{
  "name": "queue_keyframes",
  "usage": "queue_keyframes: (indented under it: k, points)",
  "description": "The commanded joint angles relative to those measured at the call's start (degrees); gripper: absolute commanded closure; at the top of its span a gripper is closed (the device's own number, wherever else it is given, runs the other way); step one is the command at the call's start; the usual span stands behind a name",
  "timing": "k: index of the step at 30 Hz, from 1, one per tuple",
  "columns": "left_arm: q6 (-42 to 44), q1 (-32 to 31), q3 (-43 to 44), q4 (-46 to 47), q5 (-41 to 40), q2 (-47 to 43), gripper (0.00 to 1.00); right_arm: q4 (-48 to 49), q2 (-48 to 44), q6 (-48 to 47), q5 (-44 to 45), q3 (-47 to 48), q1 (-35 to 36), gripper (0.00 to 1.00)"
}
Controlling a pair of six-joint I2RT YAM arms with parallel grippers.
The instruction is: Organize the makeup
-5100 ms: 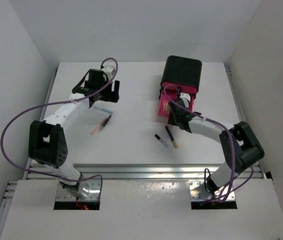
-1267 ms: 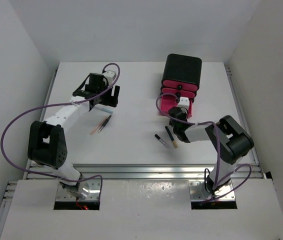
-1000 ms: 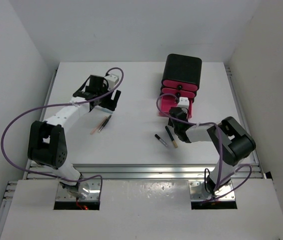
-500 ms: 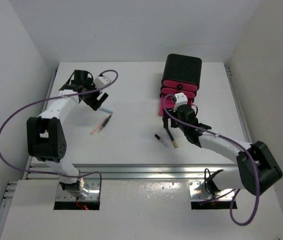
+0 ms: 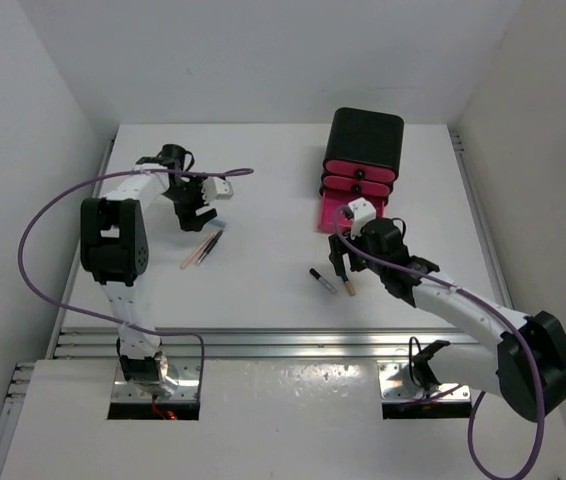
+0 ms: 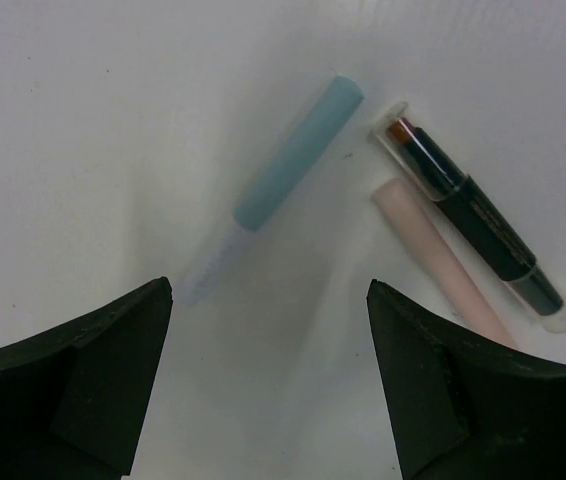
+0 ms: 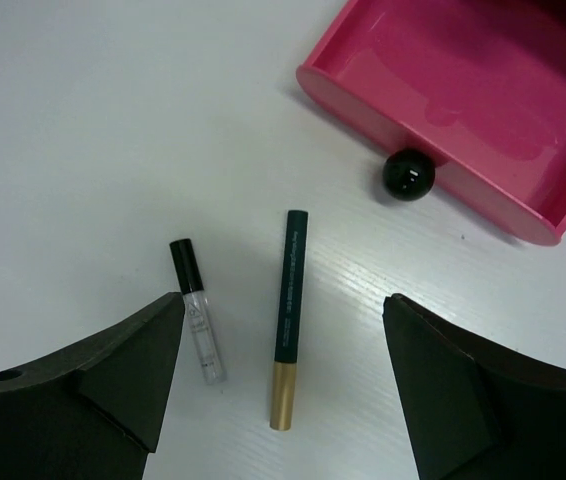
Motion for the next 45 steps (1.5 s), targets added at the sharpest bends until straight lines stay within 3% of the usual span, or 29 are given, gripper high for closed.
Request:
queue_keyframes:
  k: [1,4,12,23,32,35,41,45]
  points:
    - [2.5,-1.3,4.9,-1.2,-0.5,3.4,0.16,-0.1,-2.1,0.9,-1.1,-0.5,-0.1,0.19]
    - [-1.8,-1.3,8.5,-1.2,-1.2,5.8,0.16,-1.2,-3.2,1.3,-1.7,-0.9,-0.2,0.19]
    - [-1.2,-2.6,8.0,-0.7,-3.4,7.2,0.18,-1.6,-4.5,1.9,-1.2,-2.3,-0.3,0.19]
    - [-1.7,-4.2,7.4,-0.7,-13.1,12.4,0.62,-1.4,-5.8,1.1,1.5,-2.5,-0.1,0.19]
    - [-13.6,-4.7,11.1,1.9,-17.1,15.0,1.0,-1.2,-6.2,0.4,2.2,-2.3,-0.3,0.19]
    - [-17.4,-5.2,14.7,1.9,-17.7,15.0,1.0,-1.2,-6.2,0.5,2.6,-2.2,-0.2,0.19]
    - [-20.1,-7.7,16.8,3.1,-9.1,6.8,1.0,-1.4,-7.1,2.4,7.2,-2.9,-1.6,0.17]
    - [-15.7,-16.6,16.8,4.2,-8.5,2.8,1.0,-1.6,-10.8,4.6,10.0,-5.4,-2.4,0.14]
